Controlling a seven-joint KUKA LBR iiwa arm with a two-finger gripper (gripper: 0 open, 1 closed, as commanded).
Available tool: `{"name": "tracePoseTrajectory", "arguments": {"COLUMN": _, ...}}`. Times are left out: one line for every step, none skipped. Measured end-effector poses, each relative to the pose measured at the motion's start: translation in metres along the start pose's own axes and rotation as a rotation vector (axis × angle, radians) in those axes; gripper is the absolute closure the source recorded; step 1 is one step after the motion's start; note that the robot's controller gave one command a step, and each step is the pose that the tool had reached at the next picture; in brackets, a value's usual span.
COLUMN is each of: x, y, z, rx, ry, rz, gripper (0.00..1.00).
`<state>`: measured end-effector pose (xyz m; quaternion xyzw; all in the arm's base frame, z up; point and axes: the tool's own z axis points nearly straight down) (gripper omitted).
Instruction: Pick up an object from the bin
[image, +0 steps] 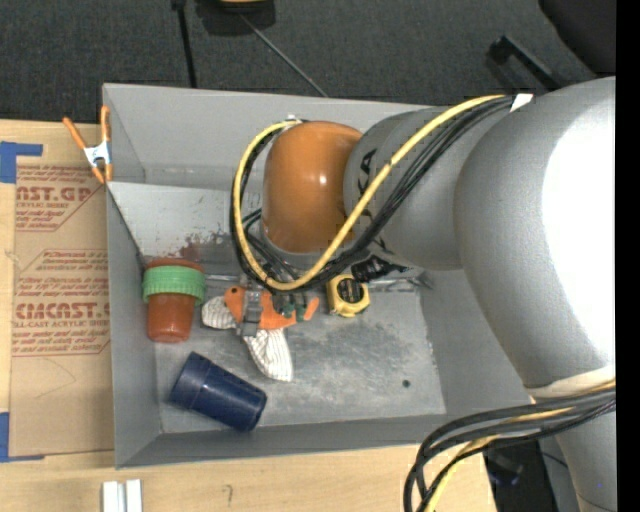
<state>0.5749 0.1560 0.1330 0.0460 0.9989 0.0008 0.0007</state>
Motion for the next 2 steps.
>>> {"name": "tracePoseTrajectory", "arguments": {"x": 0.0, "y": 0.0, "z": 0.0, "rx": 0.0, "ry": 0.0, "rz": 0.0, "gripper": 1.0}}
{"name": "tracePoseTrajectory", "arguments": {"x": -0.004, "y": -0.016, "z": -0.1, "rx": 0.0, "ry": -0.001, "rz": 0.0, "gripper": 1.0}}
